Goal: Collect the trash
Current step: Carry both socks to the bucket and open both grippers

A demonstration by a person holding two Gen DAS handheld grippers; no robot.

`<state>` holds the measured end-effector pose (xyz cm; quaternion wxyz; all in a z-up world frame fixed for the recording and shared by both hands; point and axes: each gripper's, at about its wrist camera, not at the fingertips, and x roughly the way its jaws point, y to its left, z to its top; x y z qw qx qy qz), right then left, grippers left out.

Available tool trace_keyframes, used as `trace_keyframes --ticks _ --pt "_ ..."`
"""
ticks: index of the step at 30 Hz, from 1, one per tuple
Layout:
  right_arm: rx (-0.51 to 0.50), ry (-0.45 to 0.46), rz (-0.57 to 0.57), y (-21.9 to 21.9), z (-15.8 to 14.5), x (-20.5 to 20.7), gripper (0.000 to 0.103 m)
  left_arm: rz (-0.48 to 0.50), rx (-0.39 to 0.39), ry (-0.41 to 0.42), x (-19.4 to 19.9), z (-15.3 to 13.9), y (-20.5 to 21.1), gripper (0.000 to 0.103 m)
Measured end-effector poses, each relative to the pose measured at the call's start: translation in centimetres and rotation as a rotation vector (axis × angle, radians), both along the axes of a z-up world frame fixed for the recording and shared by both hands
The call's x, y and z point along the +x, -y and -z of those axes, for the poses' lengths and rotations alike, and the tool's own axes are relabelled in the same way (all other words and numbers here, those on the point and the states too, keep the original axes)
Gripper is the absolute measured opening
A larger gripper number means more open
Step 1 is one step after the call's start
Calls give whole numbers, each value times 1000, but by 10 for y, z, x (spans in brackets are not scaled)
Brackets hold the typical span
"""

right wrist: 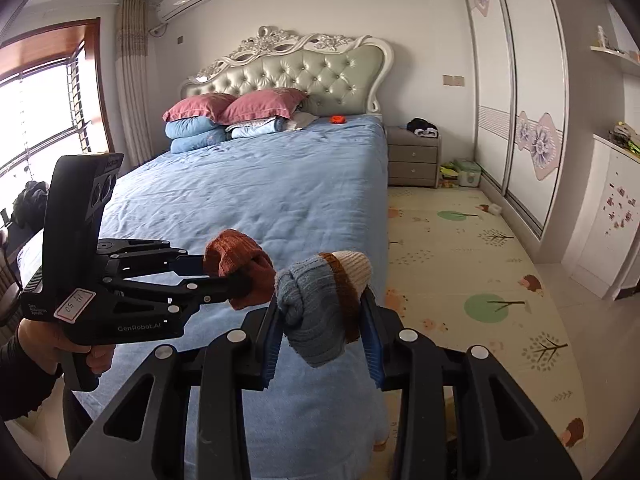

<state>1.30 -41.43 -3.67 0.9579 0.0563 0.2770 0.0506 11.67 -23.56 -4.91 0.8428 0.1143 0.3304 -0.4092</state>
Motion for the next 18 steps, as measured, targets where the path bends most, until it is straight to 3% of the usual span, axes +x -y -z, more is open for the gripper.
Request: trace_keyframes --ticks 11,18 --pt "58 -85 235 103 46 -74 35 257 106 -95 -46 55 134 36" --pt "110 -154 386 162 87 -117 35 377 201 -207 -56 103 212 36"
